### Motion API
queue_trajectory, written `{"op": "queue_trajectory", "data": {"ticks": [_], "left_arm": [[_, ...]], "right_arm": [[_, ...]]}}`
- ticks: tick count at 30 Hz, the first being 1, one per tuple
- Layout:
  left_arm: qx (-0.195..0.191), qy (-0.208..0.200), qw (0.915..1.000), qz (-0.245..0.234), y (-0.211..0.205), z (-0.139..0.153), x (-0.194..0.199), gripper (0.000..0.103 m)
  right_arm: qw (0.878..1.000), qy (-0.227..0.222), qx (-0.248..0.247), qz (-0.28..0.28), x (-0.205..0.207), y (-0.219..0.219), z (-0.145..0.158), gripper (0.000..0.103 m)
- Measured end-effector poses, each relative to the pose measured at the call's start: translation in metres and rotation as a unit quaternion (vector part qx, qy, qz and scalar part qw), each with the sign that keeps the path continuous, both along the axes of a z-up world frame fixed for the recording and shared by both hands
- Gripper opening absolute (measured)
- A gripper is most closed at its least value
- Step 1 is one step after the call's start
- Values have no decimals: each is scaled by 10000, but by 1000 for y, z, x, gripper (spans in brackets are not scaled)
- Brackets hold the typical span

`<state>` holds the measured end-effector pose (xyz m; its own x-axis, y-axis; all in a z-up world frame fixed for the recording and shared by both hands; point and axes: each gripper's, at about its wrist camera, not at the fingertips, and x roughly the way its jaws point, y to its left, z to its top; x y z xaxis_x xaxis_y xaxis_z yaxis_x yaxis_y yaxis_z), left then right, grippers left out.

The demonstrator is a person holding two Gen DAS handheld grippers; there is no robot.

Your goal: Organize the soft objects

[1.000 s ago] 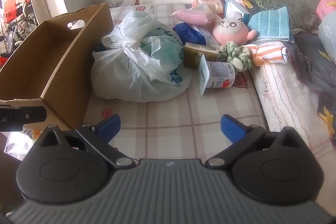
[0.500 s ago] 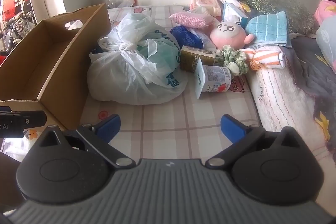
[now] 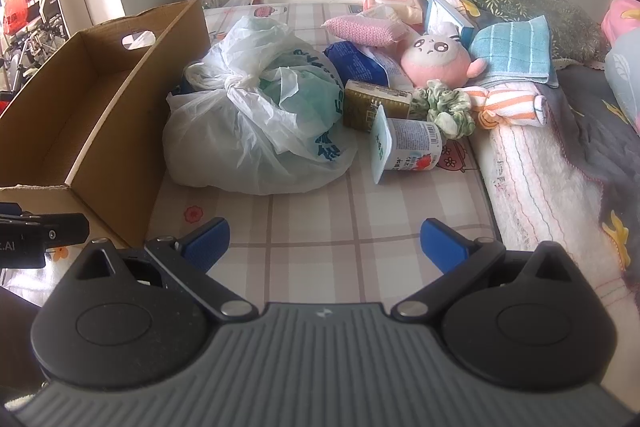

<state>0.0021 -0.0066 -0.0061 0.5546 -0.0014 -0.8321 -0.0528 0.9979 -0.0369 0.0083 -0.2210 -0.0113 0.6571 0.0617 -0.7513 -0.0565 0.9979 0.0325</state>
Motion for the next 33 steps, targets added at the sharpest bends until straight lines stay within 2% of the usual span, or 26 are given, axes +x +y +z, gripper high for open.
{"op": "queue_trajectory", "data": {"ticks": [33], "left_arm": [[8, 135, 9999, 2, 3, -8, 6, 102]], "right_arm": [[9999, 112, 13, 64, 11, 6, -5, 102]]}}
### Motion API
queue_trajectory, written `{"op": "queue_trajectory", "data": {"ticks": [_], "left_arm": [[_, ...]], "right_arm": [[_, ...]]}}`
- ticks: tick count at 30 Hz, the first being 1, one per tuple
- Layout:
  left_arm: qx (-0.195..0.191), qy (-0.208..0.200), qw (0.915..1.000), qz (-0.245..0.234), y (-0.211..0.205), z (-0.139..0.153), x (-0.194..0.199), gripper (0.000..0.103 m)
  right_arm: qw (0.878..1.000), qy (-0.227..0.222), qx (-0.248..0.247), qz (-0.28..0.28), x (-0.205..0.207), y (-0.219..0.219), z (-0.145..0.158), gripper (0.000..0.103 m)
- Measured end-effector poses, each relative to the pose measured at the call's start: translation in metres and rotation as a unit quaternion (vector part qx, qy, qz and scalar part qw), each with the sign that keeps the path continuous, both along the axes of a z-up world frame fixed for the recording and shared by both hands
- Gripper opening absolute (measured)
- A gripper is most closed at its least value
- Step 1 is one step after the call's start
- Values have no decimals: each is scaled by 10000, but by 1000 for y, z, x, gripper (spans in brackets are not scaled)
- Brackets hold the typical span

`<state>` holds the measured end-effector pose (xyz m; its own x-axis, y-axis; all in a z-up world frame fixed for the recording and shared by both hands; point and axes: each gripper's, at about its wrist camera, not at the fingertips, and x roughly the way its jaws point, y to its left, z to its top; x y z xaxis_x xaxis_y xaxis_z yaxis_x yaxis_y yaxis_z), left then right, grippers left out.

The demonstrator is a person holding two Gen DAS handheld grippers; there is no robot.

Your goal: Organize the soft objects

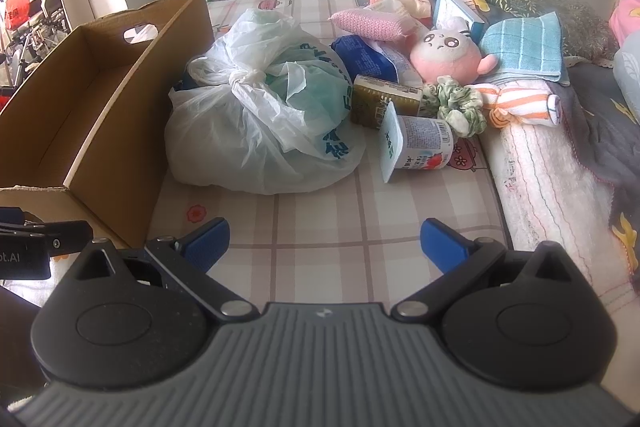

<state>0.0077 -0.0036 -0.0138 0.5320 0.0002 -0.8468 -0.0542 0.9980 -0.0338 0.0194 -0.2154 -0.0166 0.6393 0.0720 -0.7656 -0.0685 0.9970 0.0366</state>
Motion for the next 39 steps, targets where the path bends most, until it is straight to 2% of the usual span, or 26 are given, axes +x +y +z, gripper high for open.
{"op": "queue_trajectory", "data": {"ticks": [18, 24, 30, 33, 35, 39], "left_arm": [[-7, -14, 10000, -31, 2, 0, -2, 102], [14, -272, 9993, -249, -4, 10, -9, 102], [84, -572, 9952, -784, -19, 33, -4, 102], [70, -639, 9925, -1040, -27, 47, 10, 102], [71, -827, 9895, -1185, -32, 60, 19, 102], [50, -1082, 9809, -1617, -48, 86, 53, 102]], "right_arm": [[10000, 15, 3, 31, 2, 3, 0, 102], [9998, -107, 113, -127, -2, -5, 3, 102], [9964, -458, 404, -583, -14, -32, 8, 102], [9930, -772, 469, -764, -19, -50, 14, 102], [9903, -1000, 522, -809, -22, -62, 19, 102], [9848, -1391, 681, -791, -15, -91, 37, 102]]}}
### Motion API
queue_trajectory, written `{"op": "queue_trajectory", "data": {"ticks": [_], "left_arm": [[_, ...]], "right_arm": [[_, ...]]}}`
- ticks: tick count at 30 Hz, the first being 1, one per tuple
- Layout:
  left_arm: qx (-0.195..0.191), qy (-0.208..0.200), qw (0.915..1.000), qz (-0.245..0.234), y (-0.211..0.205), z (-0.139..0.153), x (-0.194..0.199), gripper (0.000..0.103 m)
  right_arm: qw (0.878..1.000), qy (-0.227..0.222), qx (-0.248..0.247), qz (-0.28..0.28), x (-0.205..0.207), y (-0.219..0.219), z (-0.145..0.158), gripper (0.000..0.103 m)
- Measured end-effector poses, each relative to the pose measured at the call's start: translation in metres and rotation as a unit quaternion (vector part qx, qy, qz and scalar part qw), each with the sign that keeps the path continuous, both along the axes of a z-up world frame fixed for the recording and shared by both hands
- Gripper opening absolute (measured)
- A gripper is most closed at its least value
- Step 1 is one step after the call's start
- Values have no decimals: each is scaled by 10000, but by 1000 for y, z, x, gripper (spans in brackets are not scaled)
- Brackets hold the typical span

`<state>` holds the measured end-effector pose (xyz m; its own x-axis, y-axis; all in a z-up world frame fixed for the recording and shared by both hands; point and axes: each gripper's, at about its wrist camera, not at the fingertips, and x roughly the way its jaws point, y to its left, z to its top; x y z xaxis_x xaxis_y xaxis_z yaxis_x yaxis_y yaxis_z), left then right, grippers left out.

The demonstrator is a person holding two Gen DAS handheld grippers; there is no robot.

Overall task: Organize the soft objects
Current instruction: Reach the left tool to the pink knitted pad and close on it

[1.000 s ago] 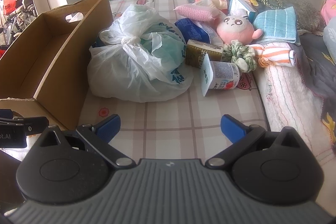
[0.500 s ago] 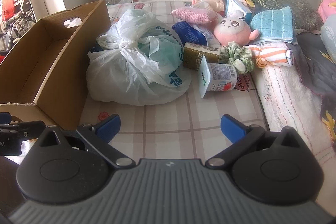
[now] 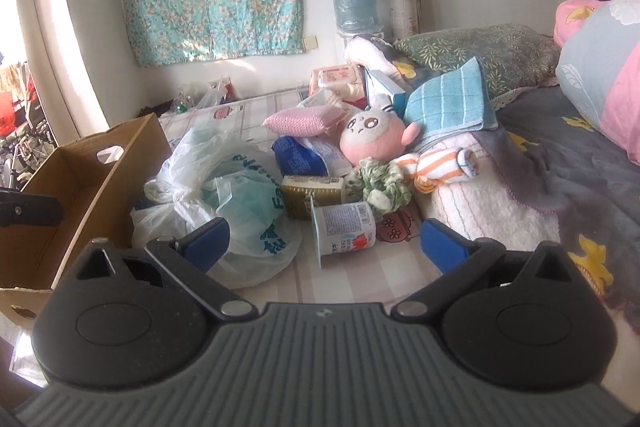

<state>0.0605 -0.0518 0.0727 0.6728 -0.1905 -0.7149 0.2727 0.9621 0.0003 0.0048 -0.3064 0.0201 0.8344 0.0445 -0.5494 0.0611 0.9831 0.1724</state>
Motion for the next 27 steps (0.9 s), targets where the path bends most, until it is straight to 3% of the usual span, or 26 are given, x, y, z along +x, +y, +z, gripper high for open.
{"op": "queue_trajectory", "data": {"ticks": [5, 7, 11, 14, 16, 18, 21, 23, 27], "left_arm": [[16, -263, 9990, -347, -26, 22, 54, 102], [-4, -214, 9988, -436, -38, 25, 80, 102], [-198, -76, 9979, -610, -61, 14, 138, 102], [-179, 175, 9981, -555, -76, -5, 179, 94], [-254, 480, 9967, -602, -83, -21, 204, 88], [-440, 874, 9932, -635, -87, -37, 226, 77], [-839, 1509, 9834, -559, -87, -59, 259, 61], [-1110, 1853, 9754, -432, -87, -73, 280, 53], [-1425, 2362, 9606, -328, -88, -95, 309, 42]], "right_arm": [[9985, -534, 118, -87, 44, -46, 40, 102], [9981, -605, 129, -63, 55, -54, 47, 102], [9979, -508, 353, 170, 122, -81, 67, 102], [9970, -129, 639, 411, 184, -99, 70, 102], [9920, 415, 959, 712, 251, -105, 54, 101], [9895, 588, 1089, 751, 269, -107, 48, 98], [9773, 1259, 1443, 903, 327, -98, 15, 83], [9678, 1669, 1596, 999, 363, -90, -5, 67], [9510, 2356, 1673, 1097, 423, -76, -43, 50]]}}
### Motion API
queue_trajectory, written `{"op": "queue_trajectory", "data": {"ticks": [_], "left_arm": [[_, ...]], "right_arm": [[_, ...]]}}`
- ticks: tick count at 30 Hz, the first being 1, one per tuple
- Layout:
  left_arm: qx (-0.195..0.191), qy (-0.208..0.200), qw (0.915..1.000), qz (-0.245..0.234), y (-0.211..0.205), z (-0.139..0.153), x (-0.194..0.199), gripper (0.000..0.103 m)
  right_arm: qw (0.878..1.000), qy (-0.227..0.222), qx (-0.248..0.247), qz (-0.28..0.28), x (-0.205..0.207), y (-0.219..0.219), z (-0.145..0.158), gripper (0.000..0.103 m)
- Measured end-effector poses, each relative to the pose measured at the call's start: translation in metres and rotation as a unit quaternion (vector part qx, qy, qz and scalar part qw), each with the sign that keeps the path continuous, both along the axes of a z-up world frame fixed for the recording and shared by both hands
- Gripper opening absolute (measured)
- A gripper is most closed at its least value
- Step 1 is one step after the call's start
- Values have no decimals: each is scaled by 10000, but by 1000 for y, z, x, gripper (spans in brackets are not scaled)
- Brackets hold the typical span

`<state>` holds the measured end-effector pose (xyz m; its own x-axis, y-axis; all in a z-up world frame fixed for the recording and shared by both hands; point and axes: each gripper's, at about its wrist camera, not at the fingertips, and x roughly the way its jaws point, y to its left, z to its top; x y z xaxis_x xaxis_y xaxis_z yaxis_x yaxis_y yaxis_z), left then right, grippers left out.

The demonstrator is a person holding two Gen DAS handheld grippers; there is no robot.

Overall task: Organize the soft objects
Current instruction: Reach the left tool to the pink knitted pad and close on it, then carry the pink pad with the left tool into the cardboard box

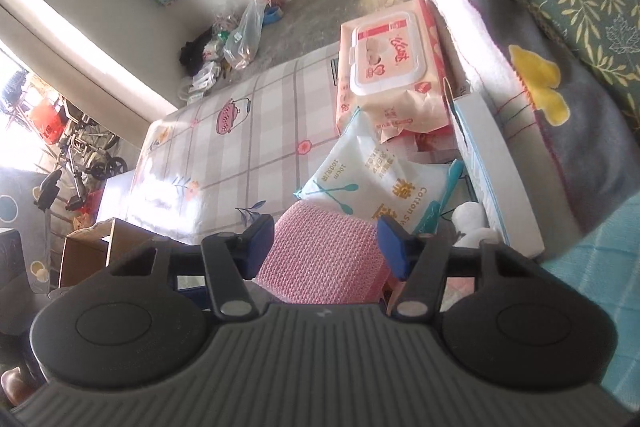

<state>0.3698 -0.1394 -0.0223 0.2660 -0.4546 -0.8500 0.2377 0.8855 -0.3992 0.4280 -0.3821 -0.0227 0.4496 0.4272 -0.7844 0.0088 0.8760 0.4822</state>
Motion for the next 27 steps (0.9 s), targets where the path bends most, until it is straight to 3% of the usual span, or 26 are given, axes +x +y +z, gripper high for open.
{"op": "queue_trajectory", "data": {"ticks": [5, 10, 16, 19, 21, 27], "left_arm": [[-203, 432, 9989, -23, -1, -18, 16, 40], [-101, 548, 9984, -111, -4, -28, 20, 36], [-167, 502, 9986, 85, 6, -26, 27, 39], [-262, 605, 9977, 122, 6, -27, 28, 43], [-250, 676, 9973, 120, 2, -31, 27, 52], [-139, 676, 9974, 215, -6, -35, 29, 51]], "right_arm": [[9990, 405, -86, 137, 38, 13, -31, 47], [9970, 749, 34, 189, 43, 16, -50, 46], [9935, 949, 581, 221, 19, 3, -39, 47], [9949, 893, 395, 239, 14, 8, -36, 48], [9946, 920, 430, 223, 18, 10, -41, 48], [9933, 997, 526, 236, 15, 16, -49, 47]]}}
